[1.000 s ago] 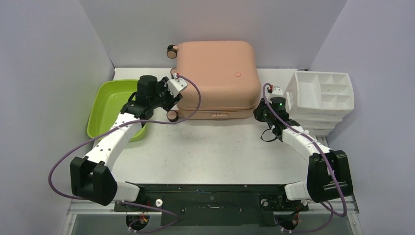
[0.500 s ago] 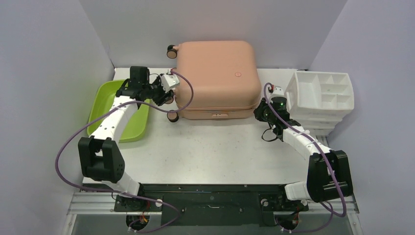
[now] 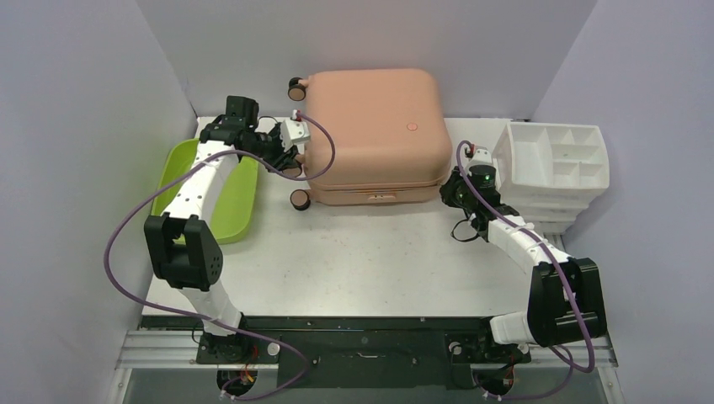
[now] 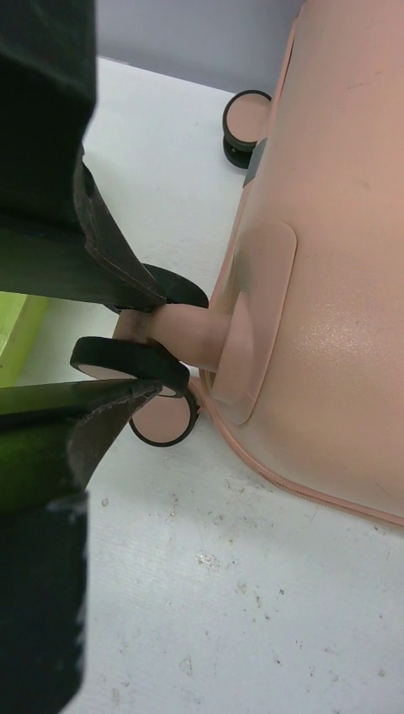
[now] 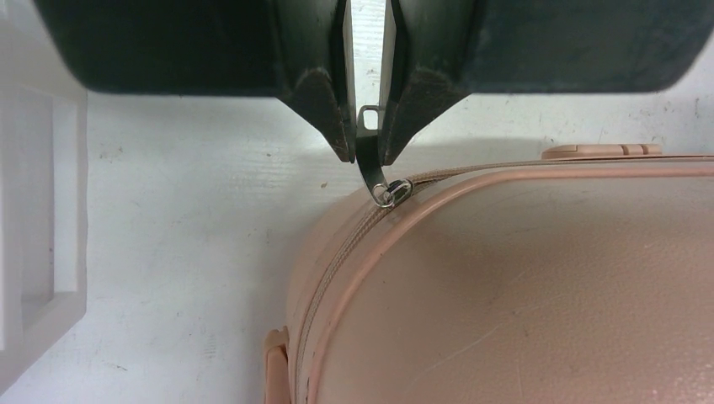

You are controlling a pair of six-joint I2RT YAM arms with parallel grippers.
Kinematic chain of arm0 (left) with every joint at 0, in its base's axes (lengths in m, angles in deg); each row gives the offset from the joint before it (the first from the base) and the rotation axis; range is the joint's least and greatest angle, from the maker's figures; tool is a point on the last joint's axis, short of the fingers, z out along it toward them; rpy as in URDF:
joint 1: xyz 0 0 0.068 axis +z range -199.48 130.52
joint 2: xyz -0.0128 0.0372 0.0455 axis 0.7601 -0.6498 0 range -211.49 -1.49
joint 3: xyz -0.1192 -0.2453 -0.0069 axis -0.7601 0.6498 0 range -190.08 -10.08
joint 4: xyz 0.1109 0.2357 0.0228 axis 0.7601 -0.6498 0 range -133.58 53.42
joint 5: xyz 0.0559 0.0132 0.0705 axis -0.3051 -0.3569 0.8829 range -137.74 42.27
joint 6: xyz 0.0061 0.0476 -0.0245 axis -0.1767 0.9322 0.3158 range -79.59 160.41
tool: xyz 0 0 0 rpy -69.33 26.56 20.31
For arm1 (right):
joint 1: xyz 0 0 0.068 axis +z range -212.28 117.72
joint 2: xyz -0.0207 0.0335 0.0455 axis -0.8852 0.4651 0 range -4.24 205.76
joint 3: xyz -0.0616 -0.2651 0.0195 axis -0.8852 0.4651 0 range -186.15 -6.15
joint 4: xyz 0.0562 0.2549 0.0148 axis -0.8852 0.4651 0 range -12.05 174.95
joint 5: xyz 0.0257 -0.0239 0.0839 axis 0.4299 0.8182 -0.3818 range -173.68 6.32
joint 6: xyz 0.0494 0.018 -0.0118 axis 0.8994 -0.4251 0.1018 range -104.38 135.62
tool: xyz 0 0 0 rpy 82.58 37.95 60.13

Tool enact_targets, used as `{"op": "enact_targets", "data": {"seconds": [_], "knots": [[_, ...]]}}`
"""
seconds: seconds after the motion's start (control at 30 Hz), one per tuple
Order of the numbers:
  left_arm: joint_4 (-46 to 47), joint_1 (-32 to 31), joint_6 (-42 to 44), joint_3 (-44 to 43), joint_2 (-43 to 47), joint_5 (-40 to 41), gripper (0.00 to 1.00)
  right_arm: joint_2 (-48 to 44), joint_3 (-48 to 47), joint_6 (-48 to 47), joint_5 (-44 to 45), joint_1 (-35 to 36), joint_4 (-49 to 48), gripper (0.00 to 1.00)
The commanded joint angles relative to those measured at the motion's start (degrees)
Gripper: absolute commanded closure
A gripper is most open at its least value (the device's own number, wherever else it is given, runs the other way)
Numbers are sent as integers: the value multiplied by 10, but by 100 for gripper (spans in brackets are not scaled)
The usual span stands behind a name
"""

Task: Open, take out, and arrange the luggage
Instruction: Adjust the luggage at the center of the board.

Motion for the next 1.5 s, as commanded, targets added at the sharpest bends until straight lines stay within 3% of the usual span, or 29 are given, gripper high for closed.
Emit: {"op": "enact_targets", "data": {"seconds": [0.0,0.27,0.37,0.53,0.67,0.7,0.97,1.03,1.2,1.3,1.33,1.43,1.47], "knots": [[-36,-9,31,-21,-26,-56,72,-1,-27,4,41,-15,-38,92],[54,-2,-42,21,22,-125,45,2,-22,8,38,-15,-41,92],[78,-5,-49,34,33,-112,44,0,-21,10,38,-15,-42,93],[57,-10,-31,16,10,-82,59,-3,-19,12,36,-15,-43,93],[61,-8,-35,10,7,-95,50,-7,-17,13,35,-16,-44,93],[75,-11,-38,20,13,-92,51,-7,-17,13,34,-16,-44,93],[49,-27,-5,12,-6,-41,92,-3,-16,18,30,-19,-48,93],[42,-26,-1,9,-11,-38,95,-3,-16,19,29,-20,-48,93],[21,-25,15,4,-17,-29,82,-5,-18,18,29,-21,-48,93],[5,-24,22,-2,-19,-28,50,-2,-18,19,28,-22,-48,93],[-3,-22,27,-7,-19,-31,46,-2,-18,20,27,-22,-48,93],[-8,-17,30,-10,-16,-49,47,-1,-18,21,27,-22,-48,93],[-7,-15,32,-10,-12,-53,51,-2,-17,21,27,-22,-48,93]]}}
